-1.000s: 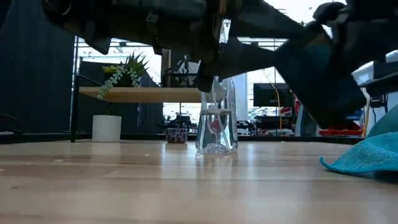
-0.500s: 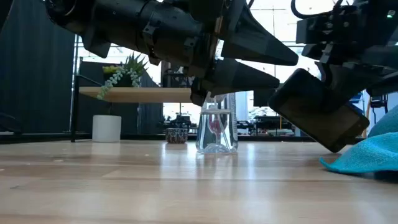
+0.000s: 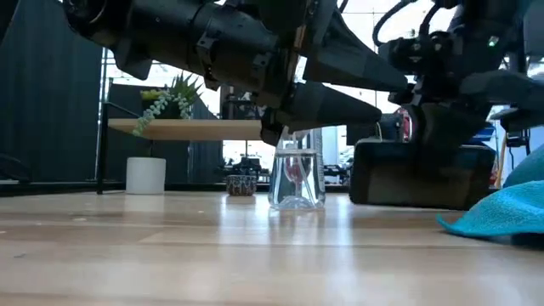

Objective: Apply microfiber cloth
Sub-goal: Spray the back of the black cellphone using the transparent spray bottle

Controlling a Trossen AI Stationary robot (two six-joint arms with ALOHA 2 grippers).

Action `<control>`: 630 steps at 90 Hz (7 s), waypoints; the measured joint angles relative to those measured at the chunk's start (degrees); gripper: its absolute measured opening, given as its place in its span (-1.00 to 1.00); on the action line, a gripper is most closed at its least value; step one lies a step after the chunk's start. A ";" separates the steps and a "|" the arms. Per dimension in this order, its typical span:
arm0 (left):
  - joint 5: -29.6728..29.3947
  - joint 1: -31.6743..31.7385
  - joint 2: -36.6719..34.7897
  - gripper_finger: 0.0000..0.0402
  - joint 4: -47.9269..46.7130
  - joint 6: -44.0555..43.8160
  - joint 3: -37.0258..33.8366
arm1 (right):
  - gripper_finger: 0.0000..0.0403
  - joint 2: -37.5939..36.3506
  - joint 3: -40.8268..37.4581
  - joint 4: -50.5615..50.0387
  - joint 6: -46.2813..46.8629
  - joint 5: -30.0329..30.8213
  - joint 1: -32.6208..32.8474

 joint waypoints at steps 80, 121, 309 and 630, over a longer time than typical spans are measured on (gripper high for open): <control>0.26 0.00 0.00 -0.11 0.04 -0.01 0.00 | -0.35 0.10 -3.08 6.57 1.05 1.09 0.10; 1.15 0.00 0.00 -0.11 0.02 -0.01 0.00 | -0.34 -0.65 -2.86 3.10 3.38 -3.32 0.25; -4.71 -3.20 -23.06 -0.11 -32.71 -1.47 0.07 | -0.17 -16.47 -13.51 9.49 50.92 -10.46 27.56; -6.41 -3.74 -22.21 -0.11 -8.87 0.29 -10.23 | 0.07 -13.28 -1.72 47.67 -29.66 -27.74 -25.15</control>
